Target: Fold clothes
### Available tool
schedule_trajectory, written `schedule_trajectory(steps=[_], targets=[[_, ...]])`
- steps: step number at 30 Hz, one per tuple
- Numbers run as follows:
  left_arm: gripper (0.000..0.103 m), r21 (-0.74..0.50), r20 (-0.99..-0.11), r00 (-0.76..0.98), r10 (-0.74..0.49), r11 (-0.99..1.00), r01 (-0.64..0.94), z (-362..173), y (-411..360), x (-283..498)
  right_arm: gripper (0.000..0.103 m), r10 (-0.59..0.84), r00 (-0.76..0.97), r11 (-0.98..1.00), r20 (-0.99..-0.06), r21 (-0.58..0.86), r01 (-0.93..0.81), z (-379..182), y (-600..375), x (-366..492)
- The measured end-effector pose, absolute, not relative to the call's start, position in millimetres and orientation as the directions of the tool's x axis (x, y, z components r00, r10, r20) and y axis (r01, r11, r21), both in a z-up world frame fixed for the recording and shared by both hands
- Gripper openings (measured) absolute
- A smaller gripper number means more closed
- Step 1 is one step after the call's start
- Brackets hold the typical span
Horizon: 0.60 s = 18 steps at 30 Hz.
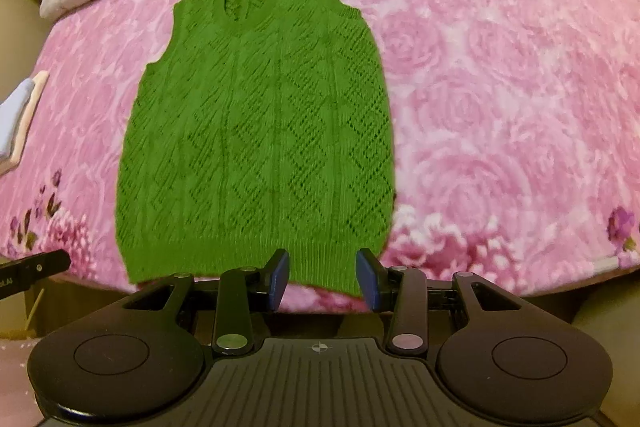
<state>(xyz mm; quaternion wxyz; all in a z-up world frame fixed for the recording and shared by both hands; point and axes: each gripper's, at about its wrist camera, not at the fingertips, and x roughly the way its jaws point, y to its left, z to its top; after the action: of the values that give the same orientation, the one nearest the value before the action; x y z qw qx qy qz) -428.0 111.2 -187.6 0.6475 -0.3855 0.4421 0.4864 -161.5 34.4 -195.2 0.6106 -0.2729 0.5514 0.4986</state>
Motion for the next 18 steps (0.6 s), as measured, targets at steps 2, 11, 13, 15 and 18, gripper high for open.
schedule_trajectory(steps=[2, 11, 13, 15, 18], targets=[[0.034, -0.083, -0.946, 0.154, 0.284, 0.246, -0.966, -202, 120, -434, 0.041, 0.331, -0.100, 0.360, -0.938, 0.224, -0.906, -208, 40, -161], [0.035, -0.099, -0.906, 0.238, 0.349, 0.373, -0.923, -291, 175, -471, 0.041, 0.466, -0.094, 0.305, -0.880, 0.259, -0.916, -292, 62, -161], [0.035, -0.103, -0.890, 0.266, 0.370, 0.406, -0.908, -305, 183, -478, 0.041, 0.509, -0.106, 0.261, -0.854, 0.271, -0.927, -304, 64, -159], [0.035, -0.115, -0.872, 0.300, 0.386, 0.435, -0.893, -317, 189, -486, 0.041, 0.559, -0.118, 0.212, -0.821, 0.279, -0.937, -313, 64, -158], [0.035, -0.124, -0.852, 0.338, 0.401, 0.472, -0.873, -329, 194, -496, 0.041, 0.618, -0.136, 0.154, -0.774, 0.289, -0.945, -321, 62, -157]])
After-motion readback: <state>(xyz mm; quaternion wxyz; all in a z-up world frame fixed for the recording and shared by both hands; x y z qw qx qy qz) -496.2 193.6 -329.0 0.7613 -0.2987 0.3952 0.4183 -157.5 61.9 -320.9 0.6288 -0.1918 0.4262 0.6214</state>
